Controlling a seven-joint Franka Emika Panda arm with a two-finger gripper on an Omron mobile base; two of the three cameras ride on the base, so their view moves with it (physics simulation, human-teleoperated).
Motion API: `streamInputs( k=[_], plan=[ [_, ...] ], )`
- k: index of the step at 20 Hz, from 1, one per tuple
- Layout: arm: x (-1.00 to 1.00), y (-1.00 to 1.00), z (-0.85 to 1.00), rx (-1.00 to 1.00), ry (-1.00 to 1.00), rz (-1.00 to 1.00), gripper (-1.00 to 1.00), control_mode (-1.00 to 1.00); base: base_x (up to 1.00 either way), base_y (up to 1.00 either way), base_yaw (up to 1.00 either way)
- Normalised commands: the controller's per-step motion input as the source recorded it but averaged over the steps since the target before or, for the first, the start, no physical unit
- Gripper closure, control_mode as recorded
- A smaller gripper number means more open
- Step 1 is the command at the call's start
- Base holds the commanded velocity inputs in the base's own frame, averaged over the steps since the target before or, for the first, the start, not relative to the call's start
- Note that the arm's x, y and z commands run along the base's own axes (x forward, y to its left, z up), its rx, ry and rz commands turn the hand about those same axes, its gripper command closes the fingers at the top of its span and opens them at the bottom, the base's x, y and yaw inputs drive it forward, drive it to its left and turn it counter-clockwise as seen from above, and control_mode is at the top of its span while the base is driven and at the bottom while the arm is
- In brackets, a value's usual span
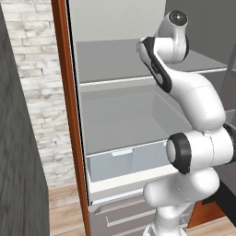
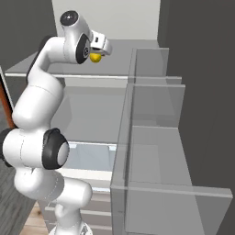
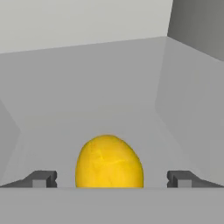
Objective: Retrieve a lemon from the fridge and place it on the cutting board with the fish.
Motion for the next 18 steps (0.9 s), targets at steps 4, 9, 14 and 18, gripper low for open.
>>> streamInputs(
  k=[4, 9, 14, 18],
  plan=[
    [0.15, -0.01, -0.12, 0.00, 0.06, 0.00, -1.00, -1.00, 0.00, 0.00, 0.00],
    [0.21, 0.00, -0.13, 0.00, 0.04, 0.00, -1.00, -1.00, 0.00, 0.00, 0.00],
    [0.05, 0.00, -0.03, 0.00, 0.03, 0.00, -1.00, -1.00, 0.00, 0.00, 0.00],
    [0.00, 0.00, -0.05, 0.00, 0.04, 0.00, -1.00, -1.00, 0.00, 0.00, 0.00]
  ],
)
